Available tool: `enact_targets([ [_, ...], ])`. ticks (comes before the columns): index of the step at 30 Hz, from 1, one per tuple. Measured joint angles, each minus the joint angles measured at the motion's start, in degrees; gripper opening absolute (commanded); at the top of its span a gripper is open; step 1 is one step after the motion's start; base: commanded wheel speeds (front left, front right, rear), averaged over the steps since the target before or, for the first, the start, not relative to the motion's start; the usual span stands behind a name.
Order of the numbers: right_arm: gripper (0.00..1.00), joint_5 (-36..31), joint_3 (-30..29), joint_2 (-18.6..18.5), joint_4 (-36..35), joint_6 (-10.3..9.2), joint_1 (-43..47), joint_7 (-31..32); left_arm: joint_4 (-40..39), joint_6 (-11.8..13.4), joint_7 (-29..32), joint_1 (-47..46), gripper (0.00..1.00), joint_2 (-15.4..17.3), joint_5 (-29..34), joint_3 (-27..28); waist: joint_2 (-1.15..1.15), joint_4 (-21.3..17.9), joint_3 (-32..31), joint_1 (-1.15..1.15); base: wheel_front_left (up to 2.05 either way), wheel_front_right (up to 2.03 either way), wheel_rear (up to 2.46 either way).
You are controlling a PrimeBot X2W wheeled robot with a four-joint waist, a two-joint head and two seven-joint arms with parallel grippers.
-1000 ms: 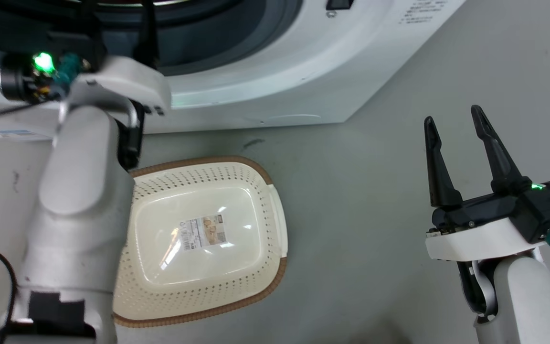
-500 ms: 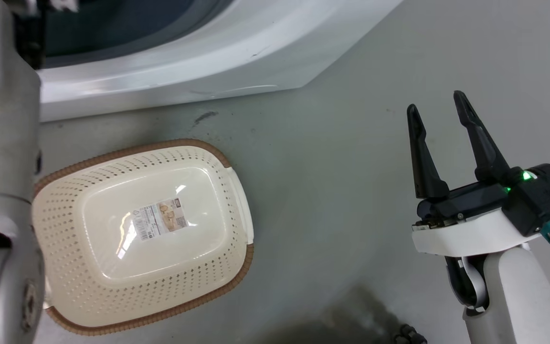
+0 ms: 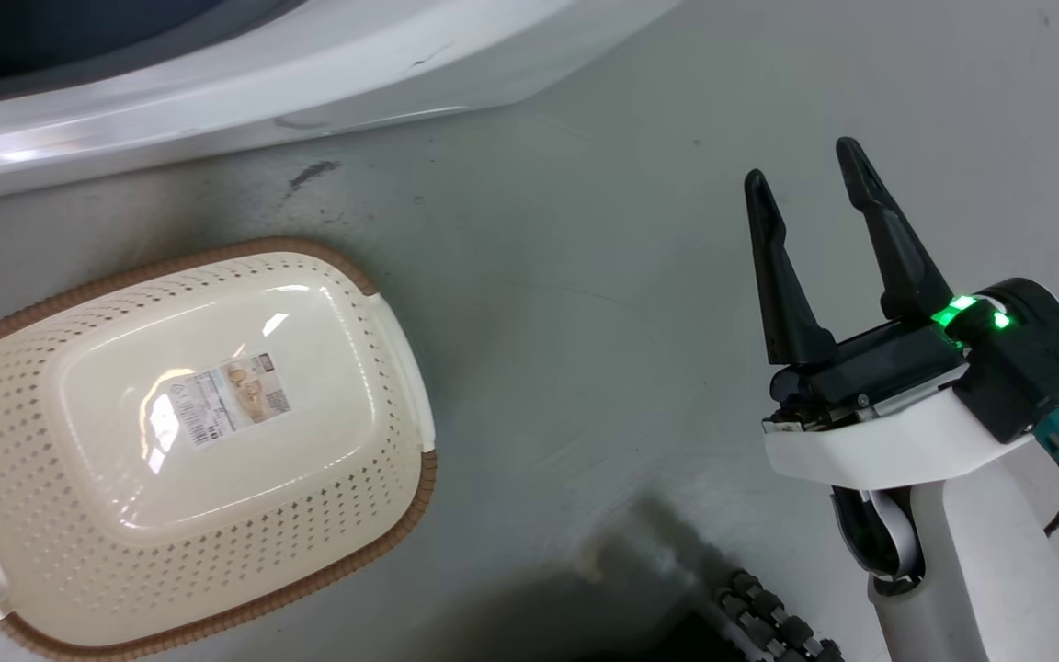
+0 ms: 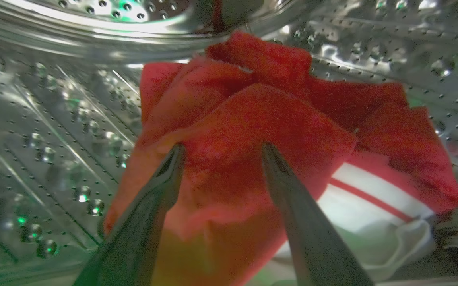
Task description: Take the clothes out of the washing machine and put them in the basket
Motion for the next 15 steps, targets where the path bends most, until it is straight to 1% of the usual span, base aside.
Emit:
enact_targets([
  [8,1.00,2.2,1.0,0.0,-0.2,0.00,-0.4,0.0,4.3,0.0,11.2,-2.1,1.00,2.7,-0.7,0.2,0.00,-2.8,1.8,0.00,0.00,0.00,0.00],
  [11,1.00,2.8,1.3,0.0,-0.2,0.00,-0.4,0.0,4.6,0.1,13.0,-2.5,1.00,2.9,-1.2,0.4,0.00,-3.1,1.8,0.00,0.00,0.00,0.00],
  [13,1.00,3.2,1.5,0.0,-0.2,0.00,-0.4,0.0,4.6,0.3,13.5,-2.5,0.32,3.0,-1.4,0.3,0.00,-3.2,1.7,0.00,0.00,0.00,0.00],
  [14,1.00,3.2,1.5,0.0,-0.1,0.00,-0.5,0.0,4.6,0.4,13.5,-2.5,0.00,3.0,-1.7,0.3,0.00,-3.2,1.6,0.00,0.00,0.00,0.00],
  [15,1.00,3.2,1.5,0.0,0.0,0.00,-0.5,0.0,4.4,0.7,13.3,-2.5,0.00,3.0,-1.8,0.4,0.00,-3.2,1.5,0.00,0.00,0.00,0.00],
])
